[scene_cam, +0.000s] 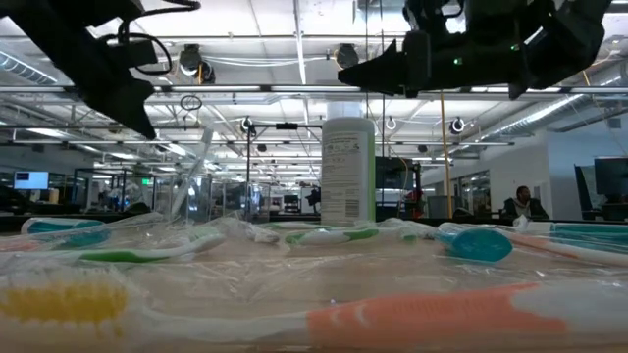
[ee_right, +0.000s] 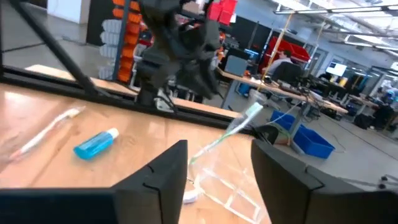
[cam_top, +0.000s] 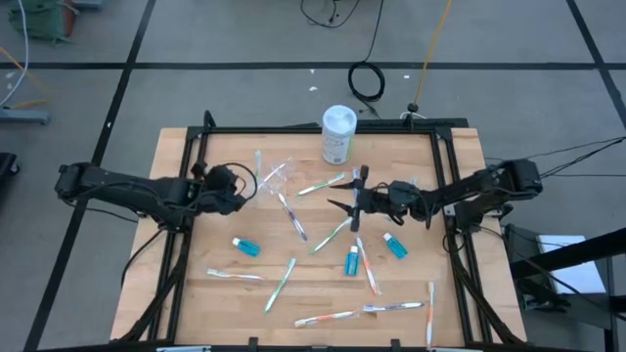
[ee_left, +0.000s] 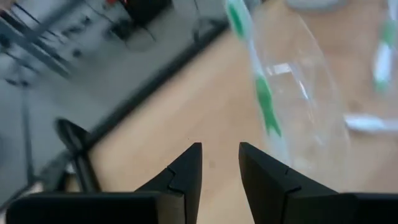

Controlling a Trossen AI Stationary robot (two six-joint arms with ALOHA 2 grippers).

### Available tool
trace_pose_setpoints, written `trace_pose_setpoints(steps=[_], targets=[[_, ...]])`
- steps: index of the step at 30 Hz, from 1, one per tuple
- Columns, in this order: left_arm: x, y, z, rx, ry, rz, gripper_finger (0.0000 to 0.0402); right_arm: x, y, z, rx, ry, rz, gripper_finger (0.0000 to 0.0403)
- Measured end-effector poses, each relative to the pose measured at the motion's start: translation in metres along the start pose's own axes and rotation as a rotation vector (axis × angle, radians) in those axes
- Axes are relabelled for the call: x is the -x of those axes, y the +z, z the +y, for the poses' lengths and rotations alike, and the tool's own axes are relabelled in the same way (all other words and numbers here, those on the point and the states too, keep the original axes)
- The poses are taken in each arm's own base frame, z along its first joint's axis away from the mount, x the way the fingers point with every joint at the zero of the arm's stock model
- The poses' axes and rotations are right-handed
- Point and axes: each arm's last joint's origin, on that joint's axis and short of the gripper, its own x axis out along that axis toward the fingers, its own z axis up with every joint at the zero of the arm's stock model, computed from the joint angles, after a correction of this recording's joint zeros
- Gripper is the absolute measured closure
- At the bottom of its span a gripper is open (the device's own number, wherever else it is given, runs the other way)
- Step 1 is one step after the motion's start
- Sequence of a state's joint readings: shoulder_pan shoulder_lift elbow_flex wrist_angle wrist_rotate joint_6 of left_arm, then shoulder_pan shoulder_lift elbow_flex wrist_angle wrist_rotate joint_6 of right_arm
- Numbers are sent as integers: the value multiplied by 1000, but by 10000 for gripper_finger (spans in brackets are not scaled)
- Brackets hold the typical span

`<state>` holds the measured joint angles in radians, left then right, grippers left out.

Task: Pick & Place toothbrushing station
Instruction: Put the mouthwash into the middle of the transparent organizer

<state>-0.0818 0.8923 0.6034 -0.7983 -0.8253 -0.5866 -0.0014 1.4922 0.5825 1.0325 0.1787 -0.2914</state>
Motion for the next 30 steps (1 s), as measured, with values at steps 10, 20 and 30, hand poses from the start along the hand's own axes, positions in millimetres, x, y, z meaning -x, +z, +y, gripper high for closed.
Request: trace_pose_setpoints(steps=[10, 20, 30], targets=[[5, -7, -13, -188, -482, 268, 289, -2, -2, -9, -124, -34, -1, 220], [4, -28, -28, -370, -677, 247, 289, -2, -2, -9, -123, -33, -1, 222], [3, -54, -50, -478, -876, 312, 288, -2, -2, -9, -123, -33, -1, 222]])
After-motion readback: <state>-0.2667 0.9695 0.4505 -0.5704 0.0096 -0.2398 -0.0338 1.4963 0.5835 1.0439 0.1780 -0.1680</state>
